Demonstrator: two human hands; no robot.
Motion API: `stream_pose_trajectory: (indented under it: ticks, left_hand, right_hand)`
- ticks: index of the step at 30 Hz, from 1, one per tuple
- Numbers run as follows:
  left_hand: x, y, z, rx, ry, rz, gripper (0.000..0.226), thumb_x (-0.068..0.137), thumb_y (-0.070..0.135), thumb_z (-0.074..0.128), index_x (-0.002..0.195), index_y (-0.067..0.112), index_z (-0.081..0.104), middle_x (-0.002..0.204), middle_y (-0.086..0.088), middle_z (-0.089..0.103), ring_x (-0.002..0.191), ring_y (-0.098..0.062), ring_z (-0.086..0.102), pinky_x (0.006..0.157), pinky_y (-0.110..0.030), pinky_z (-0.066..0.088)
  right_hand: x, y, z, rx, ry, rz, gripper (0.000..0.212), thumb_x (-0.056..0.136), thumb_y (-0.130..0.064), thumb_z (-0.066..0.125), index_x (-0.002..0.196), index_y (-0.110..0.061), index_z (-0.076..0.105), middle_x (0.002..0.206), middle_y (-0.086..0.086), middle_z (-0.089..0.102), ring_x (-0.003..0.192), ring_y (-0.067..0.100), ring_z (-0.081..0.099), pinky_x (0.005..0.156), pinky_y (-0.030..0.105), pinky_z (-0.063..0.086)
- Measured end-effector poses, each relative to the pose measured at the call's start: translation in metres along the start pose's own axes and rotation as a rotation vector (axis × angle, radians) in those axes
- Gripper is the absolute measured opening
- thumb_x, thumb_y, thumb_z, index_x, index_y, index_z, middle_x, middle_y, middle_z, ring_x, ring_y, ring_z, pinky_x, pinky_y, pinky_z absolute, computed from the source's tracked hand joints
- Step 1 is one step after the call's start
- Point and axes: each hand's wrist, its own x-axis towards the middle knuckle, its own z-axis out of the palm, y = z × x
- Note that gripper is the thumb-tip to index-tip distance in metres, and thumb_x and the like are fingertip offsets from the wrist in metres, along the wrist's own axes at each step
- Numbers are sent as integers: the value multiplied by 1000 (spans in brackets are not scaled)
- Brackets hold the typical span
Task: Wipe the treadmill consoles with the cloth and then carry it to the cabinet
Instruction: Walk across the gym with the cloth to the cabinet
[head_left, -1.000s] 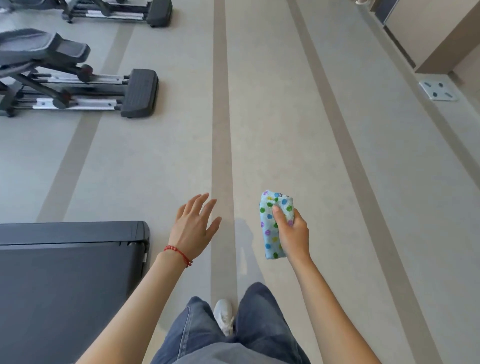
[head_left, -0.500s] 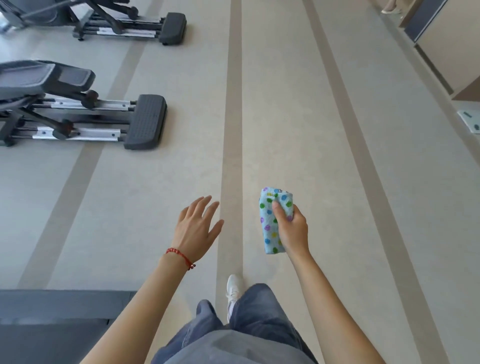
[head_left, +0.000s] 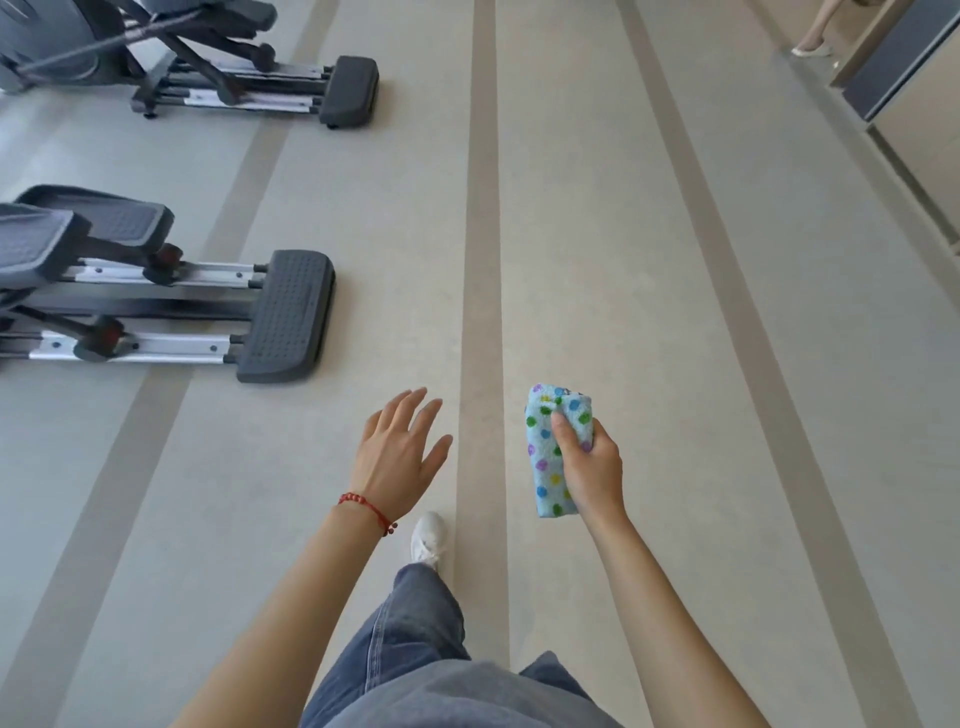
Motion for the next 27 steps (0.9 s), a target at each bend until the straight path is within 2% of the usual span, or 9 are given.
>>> stream_pose_trajectory:
  ticks: [5, 12, 17, 21, 27]
  left_hand:
    - [109, -47, -5, -2, -7, 39, 49, 88, 40, 38, 112, 4, 62, 118, -18, 61, 108, -37, 57, 83, -47, 48]
    - [243, -80, 5, 7, -56, 62, 50, 88, 41, 36, 114, 6, 61, 120, -16, 60, 110, -36, 56, 84, -48, 48]
    - [358, -92, 35, 16, -74, 68, 50, 88, 42, 36, 115, 7, 61, 120, -15, 60, 110, -35, 56, 84, -46, 48]
    - [460, -92, 49, 17, -62, 58, 51, 88, 42, 36, 114, 6, 61, 120, -16, 60, 110, -36, 56, 85, -46, 48]
    - [593, -85, 55, 31, -52, 71, 51, 89, 42, 36, 115, 6, 60, 120, -17, 60, 109, -36, 56, 85, -47, 48]
  right_hand:
    - [89, -57, 43, 12, 19, 9, 14, 87, -37, 58, 81, -26, 58, 80, -8, 64, 74, 8, 63, 59, 19, 45]
    - [207, -112, 73, 24, 47, 16, 19, 89, -37, 55, 93, -20, 60, 81, -10, 64, 74, 6, 63, 56, 16, 45]
    - [320, -143, 82, 25, 47, 29, 12, 88, -38, 56, 84, -26, 58, 82, -8, 65, 77, 7, 64, 59, 19, 46]
    - [415, -180, 83, 27, 44, 24, 13, 87, -39, 57, 84, -26, 58, 82, -8, 65, 77, 10, 64, 61, 21, 48]
    - [534, -240, 78, 29, 49, 15, 14, 88, -37, 57, 88, -22, 59, 80, -10, 64, 72, 3, 62, 55, 13, 46]
